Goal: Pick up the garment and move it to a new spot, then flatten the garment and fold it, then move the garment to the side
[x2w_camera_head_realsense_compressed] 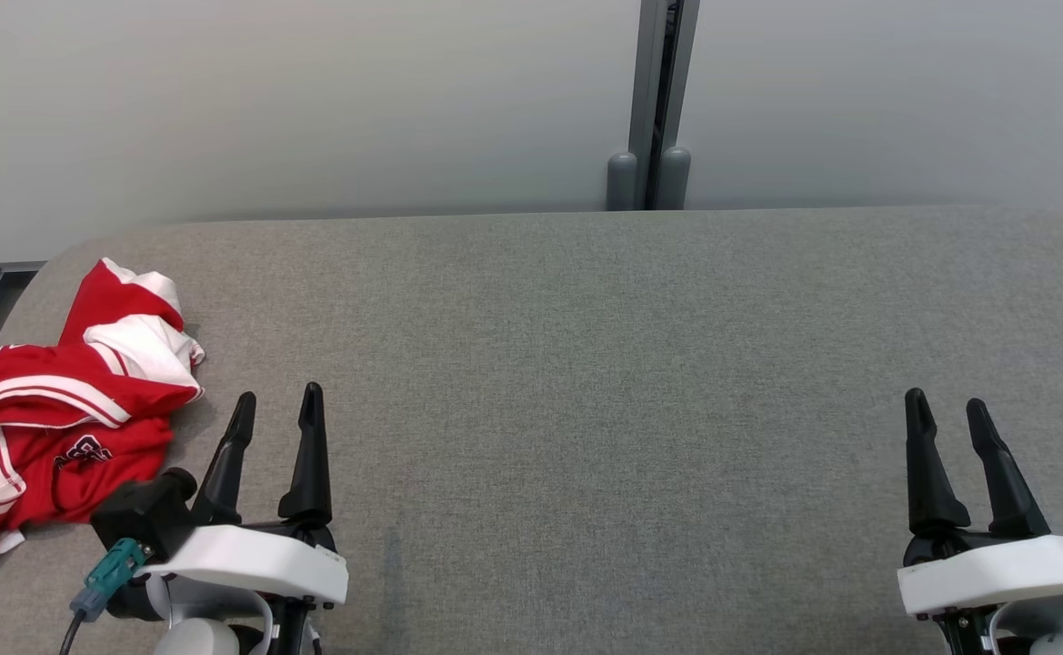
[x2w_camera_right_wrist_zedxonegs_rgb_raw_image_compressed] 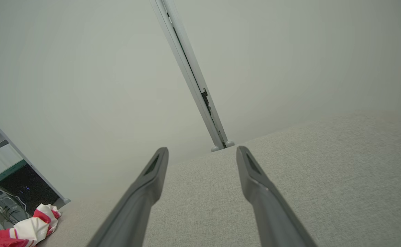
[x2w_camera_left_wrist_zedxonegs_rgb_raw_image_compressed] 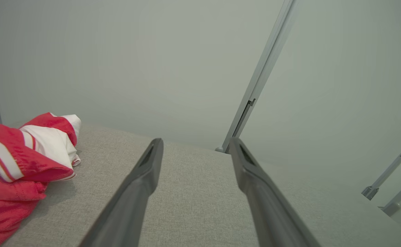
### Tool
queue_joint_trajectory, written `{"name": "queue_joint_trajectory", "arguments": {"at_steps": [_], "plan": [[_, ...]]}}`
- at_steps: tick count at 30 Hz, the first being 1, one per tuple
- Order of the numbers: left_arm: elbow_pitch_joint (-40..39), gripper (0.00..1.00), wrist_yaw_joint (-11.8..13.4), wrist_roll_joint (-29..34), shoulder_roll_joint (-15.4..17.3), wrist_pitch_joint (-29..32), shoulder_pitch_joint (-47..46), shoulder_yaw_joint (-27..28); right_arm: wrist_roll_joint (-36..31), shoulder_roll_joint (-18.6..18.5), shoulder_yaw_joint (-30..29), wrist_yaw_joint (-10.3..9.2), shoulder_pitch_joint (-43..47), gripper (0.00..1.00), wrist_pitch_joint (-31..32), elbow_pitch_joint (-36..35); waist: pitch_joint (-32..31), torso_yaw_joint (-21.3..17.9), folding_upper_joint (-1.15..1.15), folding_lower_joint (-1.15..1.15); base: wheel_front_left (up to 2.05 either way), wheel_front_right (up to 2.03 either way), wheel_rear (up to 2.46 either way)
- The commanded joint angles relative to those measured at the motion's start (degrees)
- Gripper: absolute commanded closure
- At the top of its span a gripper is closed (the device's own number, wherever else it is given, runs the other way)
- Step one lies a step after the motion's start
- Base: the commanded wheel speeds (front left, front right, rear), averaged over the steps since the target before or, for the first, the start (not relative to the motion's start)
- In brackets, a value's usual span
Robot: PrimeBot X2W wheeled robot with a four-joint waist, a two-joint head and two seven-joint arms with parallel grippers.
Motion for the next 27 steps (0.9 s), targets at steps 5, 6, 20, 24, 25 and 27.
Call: {"name": "queue_joint_trajectory", "arguments": {"at_steps": [5, 6, 20, 24, 25, 27], "plan": [[-0.9, 0.00, 0.5, 3.5, 0.5, -1.1, -1.6, -0.4, -3.7, -0.4, 0.3, 0.10, 0.2, 0.00, -1.1, -1.1, 0.2, 0.1, 0.00, 0.00, 0.00, 0.00, 0.00], [-1.0, 0.00, 0.6, 3.9, 0.4, -1.2, -1.6, -0.5, -4.3, -0.4, 0.3, 0.11, 0.2, 0.00, -1.1, -1.3, 0.2, 0.1, 0.00, 0.00, 0.00, 0.00, 0.00], [-1.2, 0.00, 1.1, 10.5, 0.4, -3.0, -1.7, -1.8, -11.1, -0.8, 0.8, 0.12, 0.8, 0.00, -2.3, -2.4, 0.2, 0.4, 0.00, 0.00, 0.00, 0.00, 0.00], [-1.2, 0.00, 1.2, 11.9, 0.3, -3.5, -1.7, -1.9, -12.8, -0.8, 0.9, 0.13, 1.0, 0.00, -2.5, -2.8, 0.2, 0.5, 0.00, 0.00, 0.00, 0.00, 0.00], [-1.3, 0.00, 1.2, 12.3, 0.3, -3.6, -1.7, -1.9, -13.2, -0.9, 0.9, 0.13, 1.1, 0.00, -2.6, -2.8, 0.2, 0.6, 0.00, 0.00, 0.00, 0.00, 0.00], [-1.5, 0.00, 1.3, 13.3, 0.3, -4.0, -1.7, -2.1, -14.4, -1.0, 0.9, 0.13, 1.2, 0.00, -2.9, -3.0, 0.1, 0.6, 0.00, 0.00, 0.00, 0.00, 0.00]]}}
